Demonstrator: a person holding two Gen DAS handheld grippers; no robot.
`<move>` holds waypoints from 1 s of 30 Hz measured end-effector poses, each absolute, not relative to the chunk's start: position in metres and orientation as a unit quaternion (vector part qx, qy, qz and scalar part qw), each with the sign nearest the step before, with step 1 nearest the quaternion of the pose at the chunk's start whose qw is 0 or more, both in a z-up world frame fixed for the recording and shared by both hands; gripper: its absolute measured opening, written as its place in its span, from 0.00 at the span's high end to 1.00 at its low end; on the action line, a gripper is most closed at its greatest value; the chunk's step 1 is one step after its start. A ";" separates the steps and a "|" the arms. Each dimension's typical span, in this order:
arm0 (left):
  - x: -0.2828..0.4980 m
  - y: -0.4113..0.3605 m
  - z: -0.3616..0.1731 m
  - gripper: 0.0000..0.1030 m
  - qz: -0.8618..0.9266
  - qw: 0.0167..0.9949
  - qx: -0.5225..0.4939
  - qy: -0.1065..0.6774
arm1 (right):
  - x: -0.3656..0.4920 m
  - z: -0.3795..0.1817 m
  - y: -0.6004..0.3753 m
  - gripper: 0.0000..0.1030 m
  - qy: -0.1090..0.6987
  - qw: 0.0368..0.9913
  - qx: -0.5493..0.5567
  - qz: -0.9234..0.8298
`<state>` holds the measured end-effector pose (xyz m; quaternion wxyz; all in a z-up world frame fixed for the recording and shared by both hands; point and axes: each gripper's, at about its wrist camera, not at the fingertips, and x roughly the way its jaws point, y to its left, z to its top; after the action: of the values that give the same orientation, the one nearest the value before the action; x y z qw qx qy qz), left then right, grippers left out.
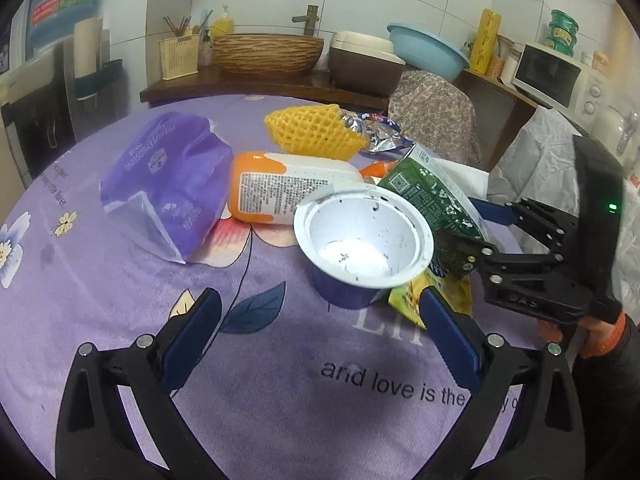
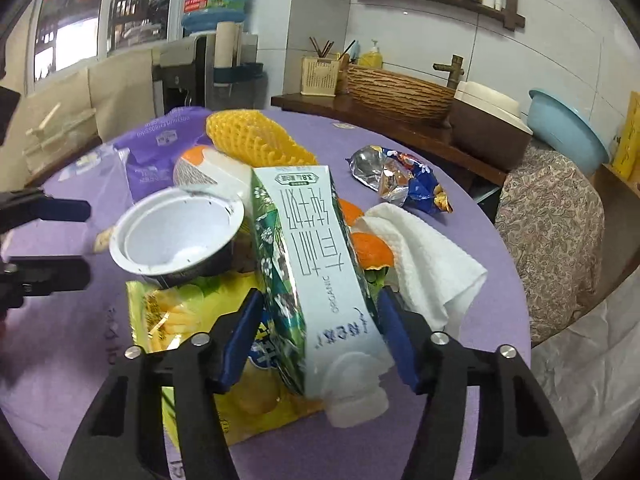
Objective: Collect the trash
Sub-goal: 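Grasp the white yogurt cup with the left gripper while the right grasps the milk carton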
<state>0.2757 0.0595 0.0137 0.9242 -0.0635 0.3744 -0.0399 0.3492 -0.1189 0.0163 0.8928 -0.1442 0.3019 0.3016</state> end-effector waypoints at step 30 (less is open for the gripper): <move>0.339 0.006 0.003 0.10 -0.029 0.925 0.034 0.377 | 0.234 0.027 -0.213 0.49 0.249 0.953 0.024 0.172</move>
<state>0.3386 0.0061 0.0034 0.9252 0.0342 0.3767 -0.0292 0.2338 -0.2126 0.0274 0.9528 0.0245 0.2489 0.1723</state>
